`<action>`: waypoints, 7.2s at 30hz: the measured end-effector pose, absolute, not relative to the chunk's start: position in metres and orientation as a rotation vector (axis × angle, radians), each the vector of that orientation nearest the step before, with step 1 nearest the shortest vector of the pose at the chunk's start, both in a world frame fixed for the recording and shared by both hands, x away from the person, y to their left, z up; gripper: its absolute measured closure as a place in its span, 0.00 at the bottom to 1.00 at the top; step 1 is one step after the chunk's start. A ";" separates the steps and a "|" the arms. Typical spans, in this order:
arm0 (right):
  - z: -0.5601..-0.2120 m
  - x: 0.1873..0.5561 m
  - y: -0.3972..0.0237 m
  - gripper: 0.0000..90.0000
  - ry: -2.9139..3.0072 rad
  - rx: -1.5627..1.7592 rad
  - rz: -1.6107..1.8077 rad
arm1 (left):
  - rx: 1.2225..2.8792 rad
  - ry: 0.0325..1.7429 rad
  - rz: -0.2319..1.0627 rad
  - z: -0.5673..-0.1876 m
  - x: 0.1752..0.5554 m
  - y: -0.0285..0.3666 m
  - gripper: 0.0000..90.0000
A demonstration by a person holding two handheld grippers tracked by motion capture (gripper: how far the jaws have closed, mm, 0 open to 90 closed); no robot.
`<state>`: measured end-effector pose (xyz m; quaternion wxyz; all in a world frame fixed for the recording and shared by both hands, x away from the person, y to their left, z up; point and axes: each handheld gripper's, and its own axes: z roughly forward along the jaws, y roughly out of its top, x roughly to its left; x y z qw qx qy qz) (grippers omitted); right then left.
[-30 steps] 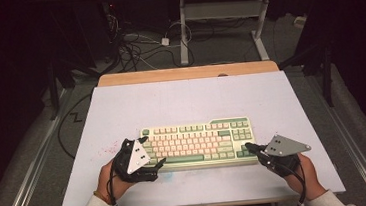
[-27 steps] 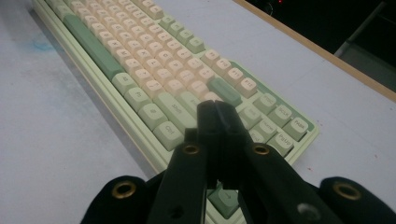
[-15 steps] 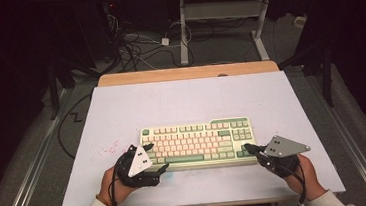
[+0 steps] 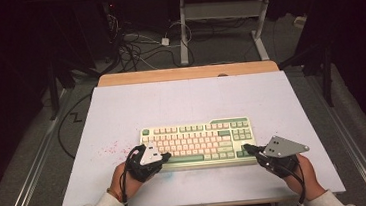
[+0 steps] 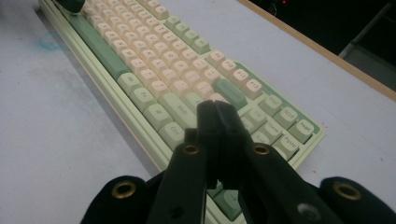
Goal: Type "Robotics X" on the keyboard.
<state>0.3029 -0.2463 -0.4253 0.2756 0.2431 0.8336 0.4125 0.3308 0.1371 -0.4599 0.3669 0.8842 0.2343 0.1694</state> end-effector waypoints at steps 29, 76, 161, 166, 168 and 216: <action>-0.430 0.309 -0.242 1.00 2.274 0.670 1.074 | 2.185 0.595 0.586 -0.435 0.324 0.156 0.79; -0.450 0.351 -0.193 1.00 2.430 0.662 0.927 | 2.202 0.603 0.667 -0.442 0.320 0.161 0.20; -0.456 0.348 -0.194 1.00 2.409 0.679 0.909 | 2.409 0.643 0.389 -0.446 0.361 0.134 0.98; -0.456 0.348 -0.194 1.00 2.410 0.675 0.905 | 2.414 0.630 0.383 -0.445 0.359 0.132 0.98; -0.456 0.347 -0.193 1.00 2.409 0.677 0.904 | 2.420 0.628 0.382 -0.445 0.358 0.132 0.98; -0.430 0.336 -0.206 0.69 2.226 0.661 1.077 | 2.221 0.593 0.685 -0.434 0.343 0.140 0.51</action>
